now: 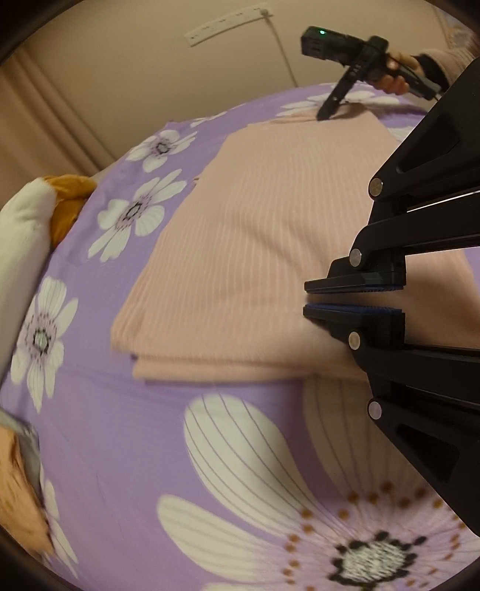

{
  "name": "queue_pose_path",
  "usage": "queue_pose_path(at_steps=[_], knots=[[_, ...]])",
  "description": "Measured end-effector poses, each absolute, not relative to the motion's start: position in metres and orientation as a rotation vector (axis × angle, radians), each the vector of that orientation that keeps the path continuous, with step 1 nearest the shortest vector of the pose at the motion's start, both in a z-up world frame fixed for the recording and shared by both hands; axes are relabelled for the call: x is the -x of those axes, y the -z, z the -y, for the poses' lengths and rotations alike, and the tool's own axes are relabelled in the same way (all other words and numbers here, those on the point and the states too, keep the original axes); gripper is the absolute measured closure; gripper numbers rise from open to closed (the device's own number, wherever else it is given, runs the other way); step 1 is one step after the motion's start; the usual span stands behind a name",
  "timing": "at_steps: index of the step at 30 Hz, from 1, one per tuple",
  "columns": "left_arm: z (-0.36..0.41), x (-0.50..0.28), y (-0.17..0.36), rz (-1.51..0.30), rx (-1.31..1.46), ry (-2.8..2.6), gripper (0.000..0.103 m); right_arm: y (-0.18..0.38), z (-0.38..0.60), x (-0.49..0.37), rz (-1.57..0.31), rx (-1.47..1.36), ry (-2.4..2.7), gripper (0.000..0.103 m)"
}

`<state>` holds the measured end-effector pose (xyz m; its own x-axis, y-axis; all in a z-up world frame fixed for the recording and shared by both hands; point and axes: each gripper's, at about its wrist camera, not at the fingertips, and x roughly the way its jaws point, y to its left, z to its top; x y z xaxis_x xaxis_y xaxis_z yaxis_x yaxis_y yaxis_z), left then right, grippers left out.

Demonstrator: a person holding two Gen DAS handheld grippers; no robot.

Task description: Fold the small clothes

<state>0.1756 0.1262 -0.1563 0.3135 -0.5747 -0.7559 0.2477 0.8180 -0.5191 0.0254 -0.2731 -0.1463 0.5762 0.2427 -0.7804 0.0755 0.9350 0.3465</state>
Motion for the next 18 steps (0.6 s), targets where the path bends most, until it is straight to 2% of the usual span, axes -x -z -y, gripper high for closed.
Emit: queue_pose_path(at_steps=[7, 12, 13, 14, 15, 16, 17, 18], knots=[[-0.144, -0.152, 0.152, -1.124, 0.388, 0.538, 0.101, 0.151, 0.275, -0.004, -0.985, -0.397, -0.092, 0.079], [-0.158, -0.134, 0.147, -1.115, 0.424, 0.507, 0.098, 0.148, 0.274, 0.011, -0.978, -0.424, -0.100, 0.069], [-0.159, -0.132, 0.146, -1.115, 0.432, 0.502, 0.093, 0.146, 0.273, 0.014, -0.975, -0.422, -0.100, 0.065], [-0.161, -0.129, 0.146, -1.111, 0.439, 0.498, 0.078, 0.143, 0.271, 0.018, -0.969, -0.415, -0.100, 0.062], [-0.164, -0.126, 0.145, -1.105, 0.454, 0.495, 0.068, 0.141, 0.271, 0.020, -0.966, -0.412, -0.099, 0.060], [-0.165, -0.123, 0.144, -1.099, 0.464, 0.491, 0.049, 0.139, 0.269, 0.023, -0.962, -0.407, -0.101, 0.056], [-0.167, -0.119, 0.143, -1.089, 0.472, 0.482, 0.044, 0.137, 0.269, 0.025, -0.957, -0.406, -0.103, 0.054], [-0.168, -0.118, 0.142, -1.084, 0.476, 0.481, 0.044, 0.134, 0.267, 0.028, -0.951, -0.403, -0.105, 0.053]])
